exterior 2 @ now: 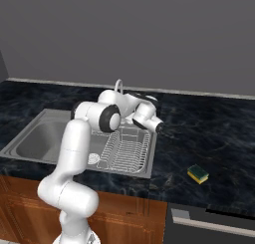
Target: Soak the sponge with water for a few seconds and then drop it inside the sink.
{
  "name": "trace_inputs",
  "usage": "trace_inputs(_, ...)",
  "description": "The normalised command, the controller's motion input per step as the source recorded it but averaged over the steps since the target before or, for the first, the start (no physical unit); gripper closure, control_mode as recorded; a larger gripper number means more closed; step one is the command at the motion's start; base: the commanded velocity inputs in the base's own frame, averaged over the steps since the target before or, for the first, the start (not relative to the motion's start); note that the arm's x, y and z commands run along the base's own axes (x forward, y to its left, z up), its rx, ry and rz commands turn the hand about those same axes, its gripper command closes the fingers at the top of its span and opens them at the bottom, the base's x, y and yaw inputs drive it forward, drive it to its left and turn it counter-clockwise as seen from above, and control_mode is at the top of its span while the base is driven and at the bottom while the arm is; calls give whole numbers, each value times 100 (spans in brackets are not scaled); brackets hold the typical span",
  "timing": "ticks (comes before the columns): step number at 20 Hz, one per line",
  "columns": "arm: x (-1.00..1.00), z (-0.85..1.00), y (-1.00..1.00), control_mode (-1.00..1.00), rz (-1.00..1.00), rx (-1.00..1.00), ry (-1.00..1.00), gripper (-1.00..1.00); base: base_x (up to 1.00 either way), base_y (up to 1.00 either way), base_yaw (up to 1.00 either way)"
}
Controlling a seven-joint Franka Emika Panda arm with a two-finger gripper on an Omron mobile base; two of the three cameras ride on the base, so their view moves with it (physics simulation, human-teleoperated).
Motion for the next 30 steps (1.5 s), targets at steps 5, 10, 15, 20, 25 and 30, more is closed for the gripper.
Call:
trace_inputs(5,11,0,-4,-100,0,2,0,-100,0,0,0)
trace_inputs(10,11,-1,-2,-100,0,1,0,-100,0,0,0)
trace_inputs(15,18,-11,0,-100,0,0,0,-100,0,0,0)
trace_inputs(20,18,-6,0,-100,0,0,0,-100,0,0,0)
trace_inputs(25,15,-2,0,-100,0,0,0,-100,0,0,0)
trace_inputs(30,7,0,-3,-100,-4,0,0,-100,0,0,0)
